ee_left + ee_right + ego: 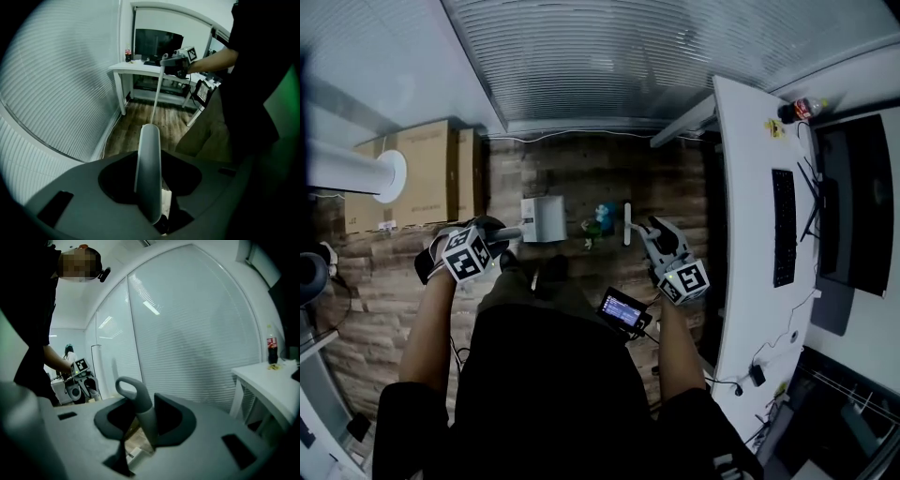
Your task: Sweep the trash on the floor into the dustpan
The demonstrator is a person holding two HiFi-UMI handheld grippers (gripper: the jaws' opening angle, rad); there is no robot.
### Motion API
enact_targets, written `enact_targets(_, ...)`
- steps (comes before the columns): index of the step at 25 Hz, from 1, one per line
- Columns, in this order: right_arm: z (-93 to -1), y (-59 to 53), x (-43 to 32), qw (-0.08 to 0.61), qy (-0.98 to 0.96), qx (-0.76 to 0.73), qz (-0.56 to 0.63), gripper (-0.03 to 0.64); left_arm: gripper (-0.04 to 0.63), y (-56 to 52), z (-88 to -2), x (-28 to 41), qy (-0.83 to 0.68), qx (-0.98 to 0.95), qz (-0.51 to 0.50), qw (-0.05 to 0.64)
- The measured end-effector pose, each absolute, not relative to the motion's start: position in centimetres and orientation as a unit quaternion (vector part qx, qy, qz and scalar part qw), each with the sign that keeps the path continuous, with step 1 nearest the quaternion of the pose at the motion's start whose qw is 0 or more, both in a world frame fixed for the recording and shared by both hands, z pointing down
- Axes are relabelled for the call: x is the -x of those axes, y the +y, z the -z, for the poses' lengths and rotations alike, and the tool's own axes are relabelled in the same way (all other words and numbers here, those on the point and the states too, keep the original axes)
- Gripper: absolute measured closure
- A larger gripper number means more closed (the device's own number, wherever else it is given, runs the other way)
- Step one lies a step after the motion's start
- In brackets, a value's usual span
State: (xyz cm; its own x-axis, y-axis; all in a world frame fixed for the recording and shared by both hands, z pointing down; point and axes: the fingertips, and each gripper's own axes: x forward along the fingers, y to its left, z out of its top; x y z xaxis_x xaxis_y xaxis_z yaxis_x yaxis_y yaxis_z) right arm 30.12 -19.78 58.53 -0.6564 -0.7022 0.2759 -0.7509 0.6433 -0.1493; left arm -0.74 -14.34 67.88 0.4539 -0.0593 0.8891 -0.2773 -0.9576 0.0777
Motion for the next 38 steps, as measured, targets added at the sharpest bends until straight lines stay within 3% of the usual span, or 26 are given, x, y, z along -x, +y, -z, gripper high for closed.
enact_targets(24, -56.2, -25.3, -22.8, -0.062, -0.789, -0.591, -0.156, 0.489, 0.479, -12.3, -67.9, 1.6, -0.042, -0.86, -0.491, 0.134)
enact_targets(38, -54.2, -23.6, -10.9, -0.076, -0.908, -0.376, -0.166, 0.489, 0.482, -12.0, -67.9, 2.7, -0.034, -0.867, -0.478, 0.138)
